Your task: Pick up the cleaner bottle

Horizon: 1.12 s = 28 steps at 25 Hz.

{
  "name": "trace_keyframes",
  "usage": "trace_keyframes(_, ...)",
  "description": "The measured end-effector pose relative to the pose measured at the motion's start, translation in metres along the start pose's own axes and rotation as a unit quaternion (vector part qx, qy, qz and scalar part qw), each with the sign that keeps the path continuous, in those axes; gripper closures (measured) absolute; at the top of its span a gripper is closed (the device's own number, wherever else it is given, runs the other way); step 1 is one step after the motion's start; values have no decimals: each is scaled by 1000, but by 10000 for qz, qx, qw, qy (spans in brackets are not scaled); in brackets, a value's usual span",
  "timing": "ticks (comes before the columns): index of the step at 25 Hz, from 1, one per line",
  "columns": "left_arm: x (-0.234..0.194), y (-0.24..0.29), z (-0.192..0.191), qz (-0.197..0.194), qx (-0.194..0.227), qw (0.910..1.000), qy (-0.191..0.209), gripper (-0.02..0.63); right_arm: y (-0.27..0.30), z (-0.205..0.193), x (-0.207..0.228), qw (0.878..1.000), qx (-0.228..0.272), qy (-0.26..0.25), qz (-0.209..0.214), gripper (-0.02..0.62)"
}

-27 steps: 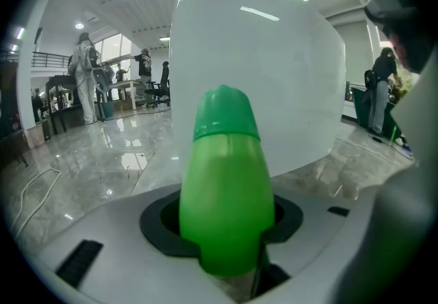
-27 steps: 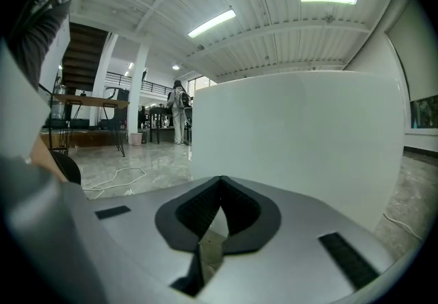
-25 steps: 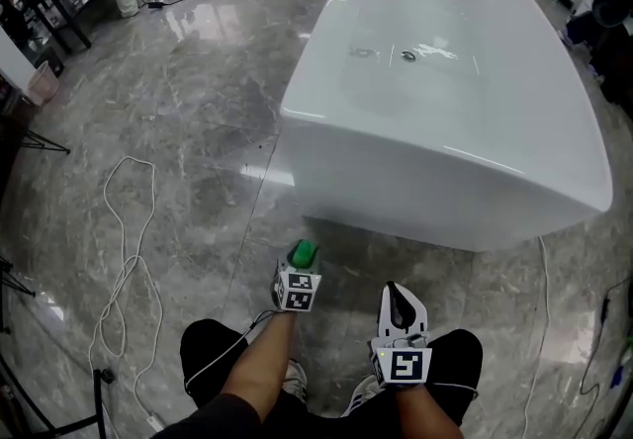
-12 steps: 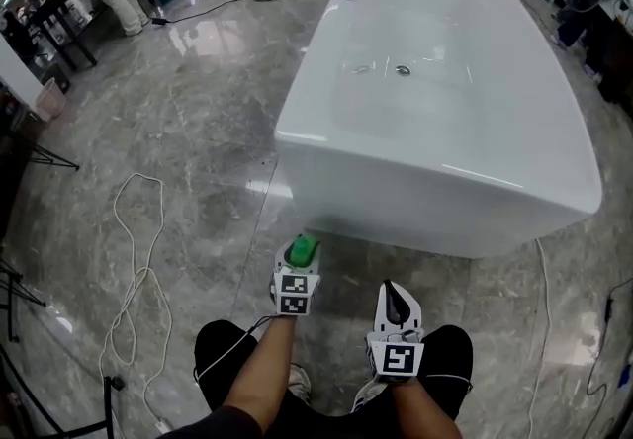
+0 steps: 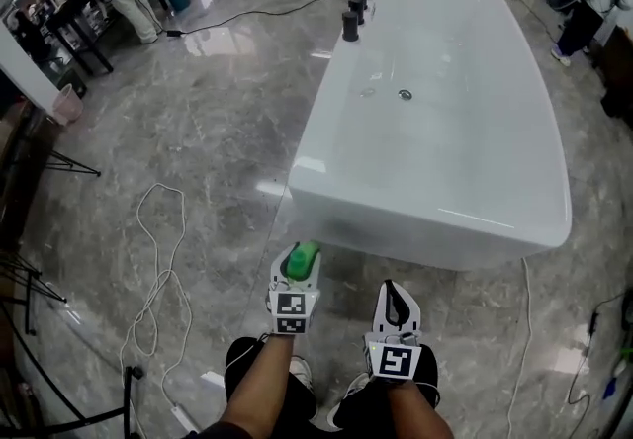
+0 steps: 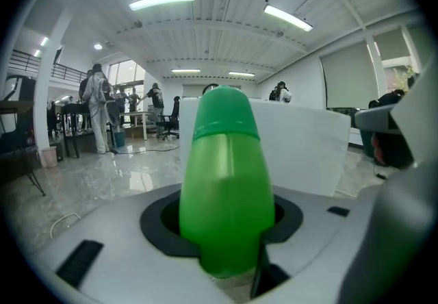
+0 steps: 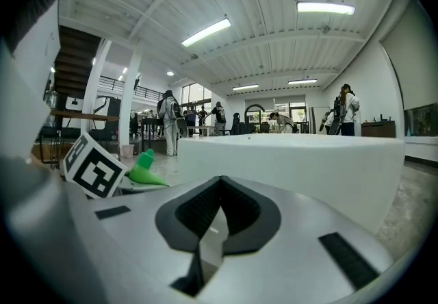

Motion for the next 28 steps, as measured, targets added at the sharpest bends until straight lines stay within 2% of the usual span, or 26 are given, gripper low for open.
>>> trace_keyframes(3, 9, -22, 69, -41, -40, 10000, -1, 417, -10, 72, 14, 9999, -11, -90, 138, 578)
trace_keyframes(8, 11, -80, 163, -64, -85, 9999, 37, 417, -53, 168, 10, 9995, 14, -103, 285, 578)
trace_keyframes(12, 32, -122, 256, -83, -55, 9999, -95, 417, -84, 251, 33, 9998, -64, 46, 160, 578)
trace_keyframes(16, 63, -160, 327, -194, -46, 9998, -76, 417, -115, 318, 62, 9999, 30, 119, 34, 578)
trace_keyframes(21, 101, -191, 382, -357, 112, 9993, -67, 417, -146, 363, 97, 9995, 230, 127, -173, 578)
trace_keyframes(28, 121, -214, 419, -593, 343, 9977, -9, 417, -159, 399, 115, 9987, 422, 47, -291, 578)
Point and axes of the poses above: the fingertips, and each gripper's own axes: y forward along the fingers, x to its right, z out of its top, the point moved 4 cm from there along -y, backward along the fingers, and after that the axes turned 2 degrees about x, right-handed, at the moved point
